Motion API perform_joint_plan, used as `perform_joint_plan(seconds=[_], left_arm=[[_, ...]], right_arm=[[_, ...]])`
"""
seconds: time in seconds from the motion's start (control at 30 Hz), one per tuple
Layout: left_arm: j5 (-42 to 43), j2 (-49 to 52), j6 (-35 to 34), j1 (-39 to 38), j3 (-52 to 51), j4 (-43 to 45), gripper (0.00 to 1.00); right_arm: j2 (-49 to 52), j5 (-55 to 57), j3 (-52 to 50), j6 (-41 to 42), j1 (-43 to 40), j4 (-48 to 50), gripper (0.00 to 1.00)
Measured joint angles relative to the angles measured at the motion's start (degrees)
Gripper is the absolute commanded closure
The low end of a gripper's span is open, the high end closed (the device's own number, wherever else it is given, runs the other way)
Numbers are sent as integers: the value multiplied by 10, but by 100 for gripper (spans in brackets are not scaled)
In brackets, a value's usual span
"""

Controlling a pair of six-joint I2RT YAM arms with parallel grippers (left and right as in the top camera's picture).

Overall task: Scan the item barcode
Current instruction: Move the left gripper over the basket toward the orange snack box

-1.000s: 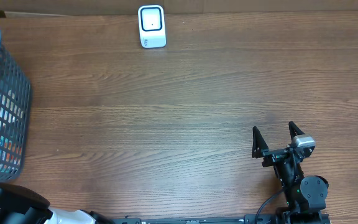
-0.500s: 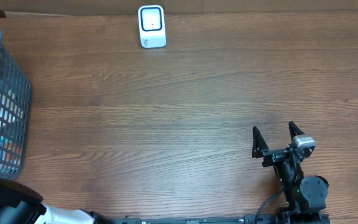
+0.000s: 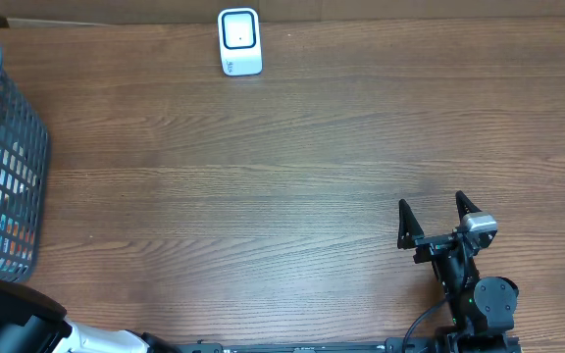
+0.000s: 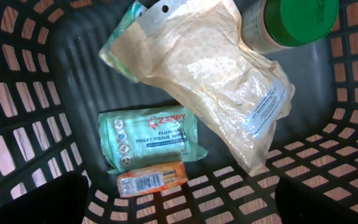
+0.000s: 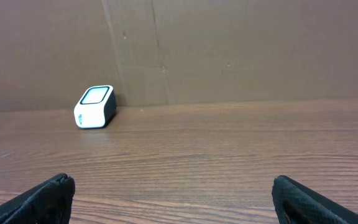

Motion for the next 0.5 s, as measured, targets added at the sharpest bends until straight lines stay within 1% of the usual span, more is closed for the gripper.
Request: perform_joint_plan(seconds=[0.23,0.5], left_arm=[[11,14,-15,-2,0,-6,0],[15,32,-22,-27,0,-16,0]], right_arm=[[0,0,0,0,0,0,0],[0,0,0,0,0,0,0]])
